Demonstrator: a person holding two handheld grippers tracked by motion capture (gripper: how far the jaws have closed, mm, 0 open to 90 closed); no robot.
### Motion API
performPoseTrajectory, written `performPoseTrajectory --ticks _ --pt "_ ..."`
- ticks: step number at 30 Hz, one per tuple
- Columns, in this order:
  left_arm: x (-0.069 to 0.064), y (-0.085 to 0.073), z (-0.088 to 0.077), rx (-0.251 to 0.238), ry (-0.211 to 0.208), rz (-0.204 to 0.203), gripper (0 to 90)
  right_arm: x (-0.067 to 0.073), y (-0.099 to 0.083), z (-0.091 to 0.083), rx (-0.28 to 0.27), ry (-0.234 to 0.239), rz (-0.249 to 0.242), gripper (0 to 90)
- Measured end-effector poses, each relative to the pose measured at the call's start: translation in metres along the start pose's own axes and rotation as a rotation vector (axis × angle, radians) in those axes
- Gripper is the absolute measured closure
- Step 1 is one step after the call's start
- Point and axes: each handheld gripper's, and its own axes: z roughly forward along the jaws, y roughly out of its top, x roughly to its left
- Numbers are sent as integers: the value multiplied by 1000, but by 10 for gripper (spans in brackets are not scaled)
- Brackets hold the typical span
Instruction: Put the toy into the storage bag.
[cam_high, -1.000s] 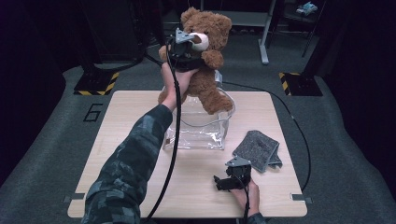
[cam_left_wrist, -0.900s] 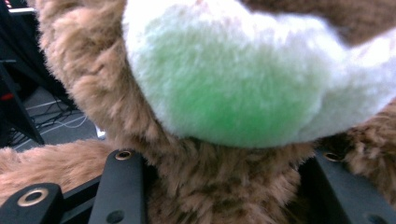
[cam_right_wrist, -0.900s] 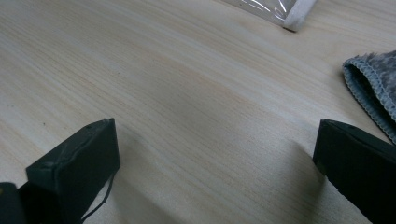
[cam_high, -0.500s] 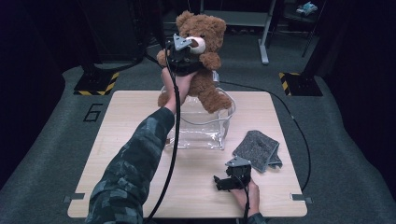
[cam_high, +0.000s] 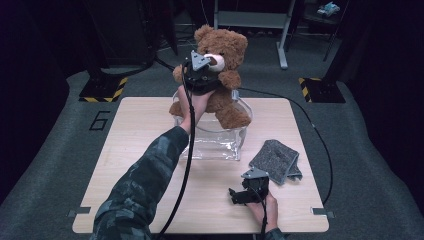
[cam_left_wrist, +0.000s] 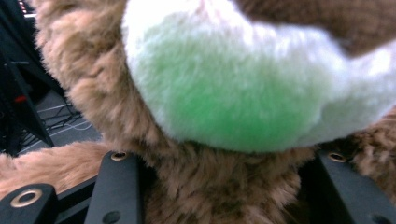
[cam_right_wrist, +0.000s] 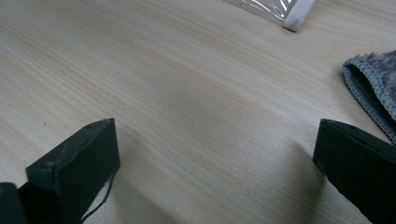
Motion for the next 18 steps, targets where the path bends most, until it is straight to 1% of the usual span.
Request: performPoseTrajectory --ticks 5,7,8,9,10,11,13,15,16,17,18 --pt "-3 -7 -8 7 3 -14 468 0 0 0 -2 -1 -3 0" --pt "-3 -9 -11 14 2 -13 468 0 0 0 0 -1 -1 0" --pt "-4 -12 -14 17 6 -1 469 0 0 0 -2 -2 -4 0" --pt "-4 -12 -14 17 6 -1 470 0 0 0 -3 -2 -4 0" --pt "-4 -15 -16 33 10 2 471 0 0 0 -1 -2 -3 0" --pt "-4 -16 -17 39 7 3 474 0 0 0 -3 -2 -5 0" --pt "-4 -17 -17 44 4 4 482 0 0 0 -2 -2 -4 0" --pt "-4 -16 -18 53 9 16 484 0 0 0 -2 -3 -4 0" --pt "-3 -16 -18 64 9 35 492 0 0 0 -3 -1 -4 0" --pt "-3 -16 -18 64 9 35 494 0 0 0 -3 -1 -4 0" --pt "-2 -16 -18 74 6 34 495 0 0 0 -3 -1 -4 0"
